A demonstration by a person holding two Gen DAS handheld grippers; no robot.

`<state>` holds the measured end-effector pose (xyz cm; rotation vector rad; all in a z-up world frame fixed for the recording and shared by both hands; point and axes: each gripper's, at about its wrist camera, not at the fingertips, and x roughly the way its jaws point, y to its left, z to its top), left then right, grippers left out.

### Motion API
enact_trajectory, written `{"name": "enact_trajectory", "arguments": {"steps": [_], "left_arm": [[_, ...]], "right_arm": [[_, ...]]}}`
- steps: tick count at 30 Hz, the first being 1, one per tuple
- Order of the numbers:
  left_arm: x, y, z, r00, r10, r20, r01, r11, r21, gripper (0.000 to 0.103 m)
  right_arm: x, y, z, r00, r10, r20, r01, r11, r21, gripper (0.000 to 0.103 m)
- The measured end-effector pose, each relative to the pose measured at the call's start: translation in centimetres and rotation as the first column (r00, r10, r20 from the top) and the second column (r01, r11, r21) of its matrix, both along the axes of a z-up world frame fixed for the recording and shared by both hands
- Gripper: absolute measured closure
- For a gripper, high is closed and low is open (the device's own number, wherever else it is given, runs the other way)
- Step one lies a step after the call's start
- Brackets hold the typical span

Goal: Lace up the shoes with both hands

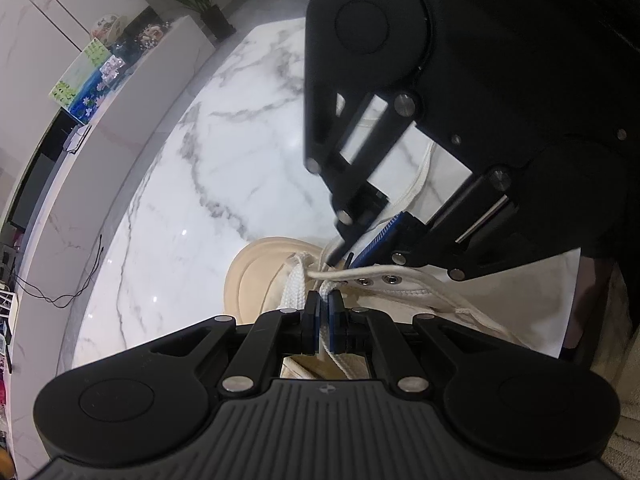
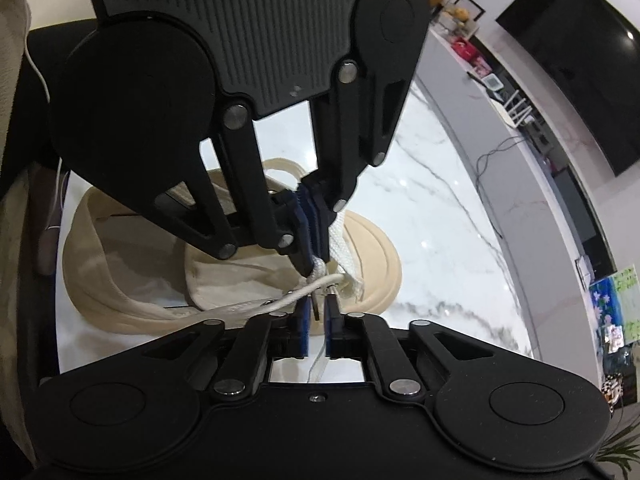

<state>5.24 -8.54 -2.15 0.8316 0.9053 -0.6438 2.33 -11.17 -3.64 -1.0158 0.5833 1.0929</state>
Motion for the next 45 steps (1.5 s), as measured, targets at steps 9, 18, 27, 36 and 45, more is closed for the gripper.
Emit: {"name": "enact_trajectory", "arguments": {"steps": [9,18,27,36,45], "left_arm": [[-1.9,1.1,1.3,0.996,0.073,0.054,-0.072,0.997,-0.029,0.082],[-4.4,3.8,2.2,0.977,0.212,0.012,-0.210,0.971,-0.118,0.081],[-6.2,4.8,2.6,0.966,0.258,0.008,-0.254,0.956,-0.147,0.081],[-6.6,4.8,2.7,0.967,0.256,0.004,-0.251,0.953,-0.169,0.081],[-5.0,5.1,2.9,0.961,0.276,-0.018,-0.273,0.936,-0.224,0.081]], "right_arm": [[0.4,-0.1,0.4,0.983,-0.168,-0.079,0.172,0.984,0.044,0.102],[-0.1,-2.4,0.0,0.949,-0.297,-0.105,0.296,0.955,-0.024,0.102],[-2.0,-9.0,-0.6,0.896,-0.442,-0.049,0.429,0.888,-0.168,0.103],[-2.0,-8.2,1.6,0.927,-0.362,-0.097,0.359,0.932,-0.050,0.102],[0.2,-4.8,1.9,0.925,-0.336,-0.179,0.347,0.937,0.029,0.100]]}}
